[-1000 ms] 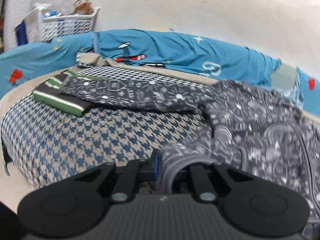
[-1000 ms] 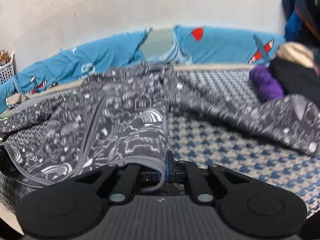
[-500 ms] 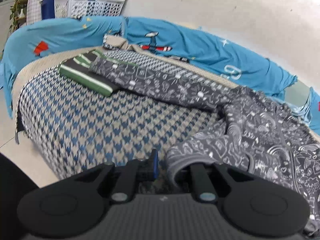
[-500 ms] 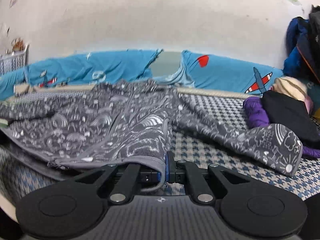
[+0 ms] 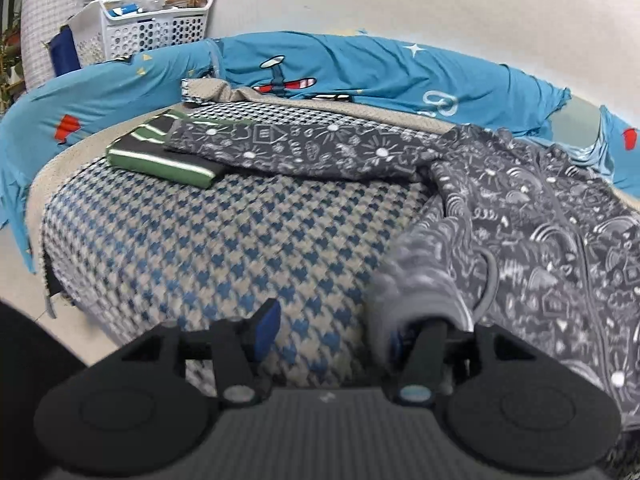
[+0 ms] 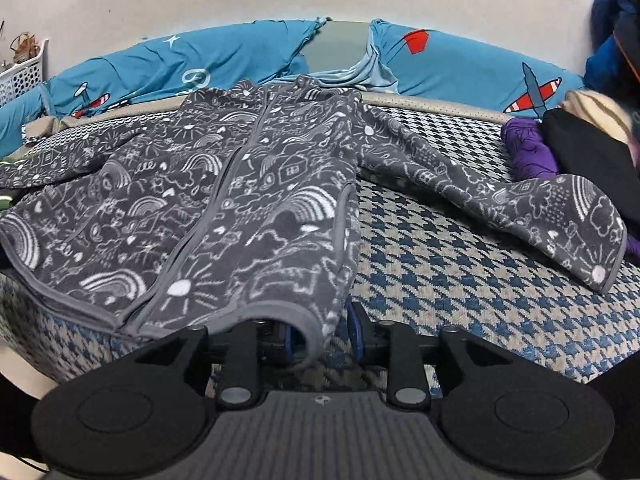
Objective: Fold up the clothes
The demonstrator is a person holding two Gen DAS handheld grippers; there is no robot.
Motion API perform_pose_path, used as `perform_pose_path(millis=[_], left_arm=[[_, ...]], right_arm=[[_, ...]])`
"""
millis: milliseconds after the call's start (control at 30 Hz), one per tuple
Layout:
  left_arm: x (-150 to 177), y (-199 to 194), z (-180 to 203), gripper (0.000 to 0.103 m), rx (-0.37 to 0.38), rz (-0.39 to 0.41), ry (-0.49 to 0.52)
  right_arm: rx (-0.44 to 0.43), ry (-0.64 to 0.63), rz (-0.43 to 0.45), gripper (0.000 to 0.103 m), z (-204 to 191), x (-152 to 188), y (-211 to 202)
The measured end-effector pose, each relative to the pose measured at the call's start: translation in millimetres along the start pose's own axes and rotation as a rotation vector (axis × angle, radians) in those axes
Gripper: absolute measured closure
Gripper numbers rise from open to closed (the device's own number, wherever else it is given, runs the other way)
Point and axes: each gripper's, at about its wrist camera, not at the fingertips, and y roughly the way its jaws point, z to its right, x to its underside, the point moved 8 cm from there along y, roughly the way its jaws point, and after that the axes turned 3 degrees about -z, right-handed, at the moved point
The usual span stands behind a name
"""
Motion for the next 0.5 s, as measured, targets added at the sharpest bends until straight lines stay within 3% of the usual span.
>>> perform_pose_path(millis=[133, 500], left_arm=[[3, -11, -9, 0.031, -0.019, 0.019, -0.056], [-13, -50, -13, 0.028, -0.005, 0.181, -0.080]], right_arm=[[0.002, -0.010, 0.001, 0.069, -1, 8, -10], [-0.008, 0.059, 0.049, 0.068, 4, 7, -31]])
